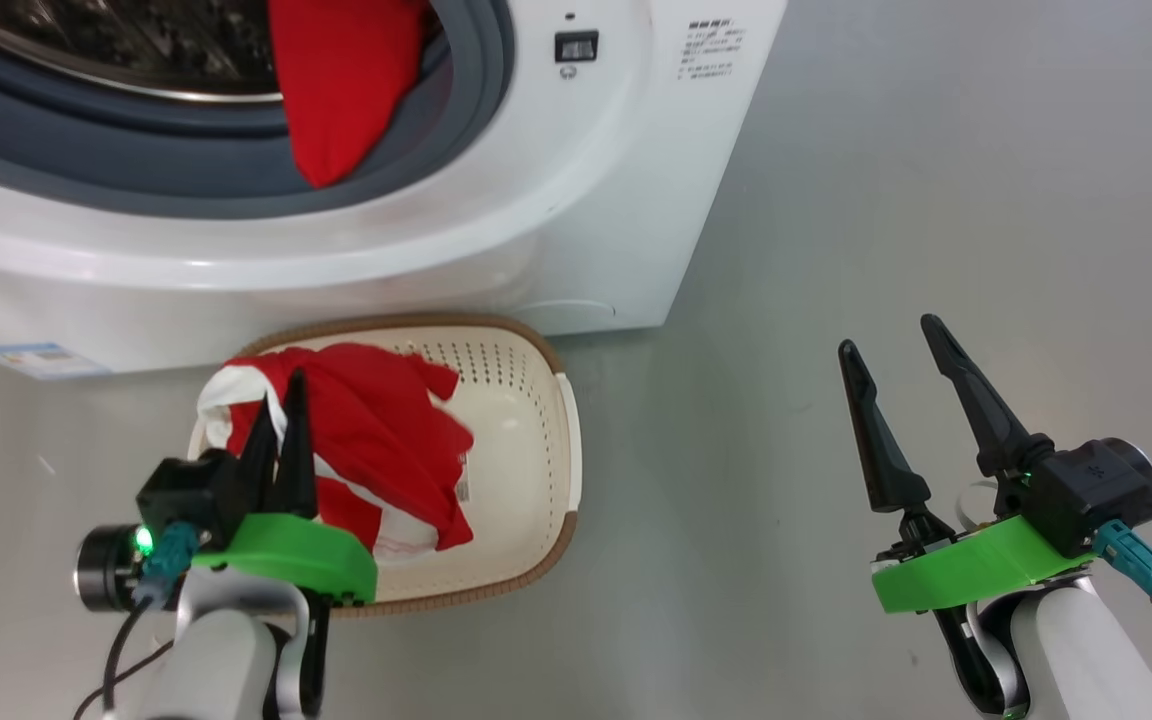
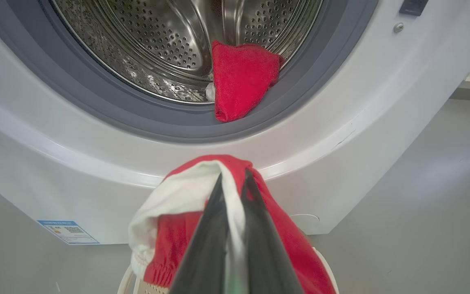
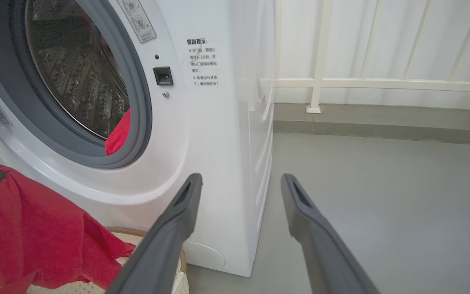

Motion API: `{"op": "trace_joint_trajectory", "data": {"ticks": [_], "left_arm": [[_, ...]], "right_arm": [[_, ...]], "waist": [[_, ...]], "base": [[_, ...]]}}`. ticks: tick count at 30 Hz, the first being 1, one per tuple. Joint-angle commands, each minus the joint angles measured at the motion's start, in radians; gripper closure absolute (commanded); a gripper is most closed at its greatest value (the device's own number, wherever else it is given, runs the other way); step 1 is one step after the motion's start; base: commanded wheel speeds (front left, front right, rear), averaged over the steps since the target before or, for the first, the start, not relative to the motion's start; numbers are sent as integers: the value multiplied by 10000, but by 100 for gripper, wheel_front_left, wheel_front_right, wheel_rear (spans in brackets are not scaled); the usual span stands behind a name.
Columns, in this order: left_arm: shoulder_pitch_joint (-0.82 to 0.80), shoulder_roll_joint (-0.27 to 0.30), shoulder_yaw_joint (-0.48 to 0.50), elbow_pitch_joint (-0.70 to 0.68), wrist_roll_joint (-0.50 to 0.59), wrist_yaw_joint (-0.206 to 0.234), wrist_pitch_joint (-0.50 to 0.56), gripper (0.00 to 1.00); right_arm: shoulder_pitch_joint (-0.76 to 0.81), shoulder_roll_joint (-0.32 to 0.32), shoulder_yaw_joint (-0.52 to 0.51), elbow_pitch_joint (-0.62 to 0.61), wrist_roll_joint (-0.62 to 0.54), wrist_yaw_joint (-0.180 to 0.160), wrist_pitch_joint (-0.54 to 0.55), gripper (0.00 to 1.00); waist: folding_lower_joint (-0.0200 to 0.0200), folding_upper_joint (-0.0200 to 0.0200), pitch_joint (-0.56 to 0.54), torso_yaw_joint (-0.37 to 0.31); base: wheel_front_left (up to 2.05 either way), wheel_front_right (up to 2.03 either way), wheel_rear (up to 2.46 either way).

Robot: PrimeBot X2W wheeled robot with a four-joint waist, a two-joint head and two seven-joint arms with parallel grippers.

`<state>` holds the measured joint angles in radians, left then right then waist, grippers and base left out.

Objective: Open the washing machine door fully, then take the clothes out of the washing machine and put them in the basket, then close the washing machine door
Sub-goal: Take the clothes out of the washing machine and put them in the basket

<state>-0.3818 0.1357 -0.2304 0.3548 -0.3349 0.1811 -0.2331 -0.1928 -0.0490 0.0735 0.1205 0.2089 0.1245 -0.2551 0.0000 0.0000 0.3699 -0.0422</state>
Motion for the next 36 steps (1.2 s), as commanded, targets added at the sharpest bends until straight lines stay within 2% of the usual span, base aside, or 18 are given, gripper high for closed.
{"op": "trace_joint_trajectory", "data": {"ticks": [1,10,16,22,32,36], "left_arm": [[-442,90,295,329,-101,-190,-176,100],[-1872,-200,315,3591,-416,-961,-265,100],[-2827,-298,315,5290,-496,-1434,-281,100],[-3535,-353,333,6199,-458,-1667,-284,100],[-4358,-668,305,8176,-769,-2310,-286,100],[-4454,-738,345,8471,-839,-2266,-286,100]], "right_arm": [[-171,-12,197,-295,-118,62,34,0],[-346,-12,237,-360,-33,62,57,0],[-477,-12,244,-332,52,62,30,0],[-593,-12,272,-319,100,62,3,0],[-862,-12,510,-196,171,62,-32,0],[-907,-12,593,-176,180,62,-43,0]], "waist": [[0,0,451,-5],[0,0,1268,-131],[0,0,1714,-173],[0,0,2049,-145],[0,0,2463,-236],[0,0,2597,-326]], "base": [[0,0,0],[0,0,0],[0,0,0],[0,0,0],[0,0,0],[0,0,0]]}}
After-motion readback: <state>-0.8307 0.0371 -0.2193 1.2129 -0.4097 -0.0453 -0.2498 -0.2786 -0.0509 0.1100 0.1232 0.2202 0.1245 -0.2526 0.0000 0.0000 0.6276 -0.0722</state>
